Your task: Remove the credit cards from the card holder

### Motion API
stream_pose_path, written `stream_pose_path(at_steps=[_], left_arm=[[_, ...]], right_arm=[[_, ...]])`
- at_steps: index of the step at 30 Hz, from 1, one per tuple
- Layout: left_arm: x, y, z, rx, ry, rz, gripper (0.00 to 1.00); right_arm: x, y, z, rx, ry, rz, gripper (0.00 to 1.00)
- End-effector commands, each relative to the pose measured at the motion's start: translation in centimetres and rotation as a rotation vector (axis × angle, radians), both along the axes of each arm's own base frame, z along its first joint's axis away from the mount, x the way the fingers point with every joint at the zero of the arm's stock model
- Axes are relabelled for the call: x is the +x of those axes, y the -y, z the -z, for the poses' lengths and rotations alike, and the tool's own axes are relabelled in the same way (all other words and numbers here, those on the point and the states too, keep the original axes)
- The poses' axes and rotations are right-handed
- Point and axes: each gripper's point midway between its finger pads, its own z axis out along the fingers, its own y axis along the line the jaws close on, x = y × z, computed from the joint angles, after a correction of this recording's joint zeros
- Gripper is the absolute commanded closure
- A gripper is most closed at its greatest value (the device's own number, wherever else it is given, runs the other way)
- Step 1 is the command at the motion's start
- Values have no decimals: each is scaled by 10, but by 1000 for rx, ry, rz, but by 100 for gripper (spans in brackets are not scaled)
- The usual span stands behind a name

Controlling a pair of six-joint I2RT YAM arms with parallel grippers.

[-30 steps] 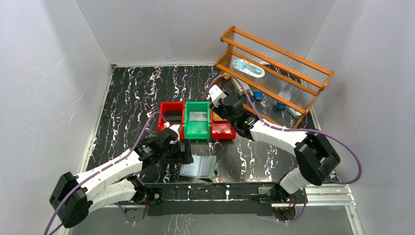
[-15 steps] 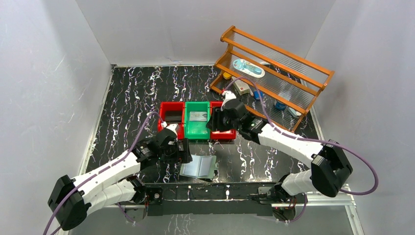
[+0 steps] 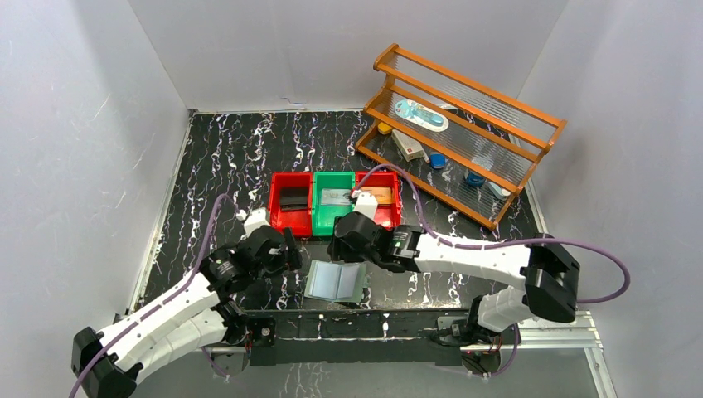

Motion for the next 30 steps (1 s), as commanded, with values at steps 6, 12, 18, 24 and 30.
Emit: stream_pose_path(at_steps=[6,12,18,24,30], left_arm=[[4,-57,-17,80,91,-310,2],[3,-77,-22,89,132,-423,2],[3,-75,-20,88,128,-415,2],[3,-71,-18,87,120,-386,2],[3,-67,-18,83,111,-362,2]], right_arm=[[-27,-41,31,-59,-61,92,44],[-25,-33,65,-228,-56,157,39],[-28,-38,79,-276,-65,121,35],[-34,-39,100,-327,-98,82,33],[-38,-23,117,-379,-118,102,33]])
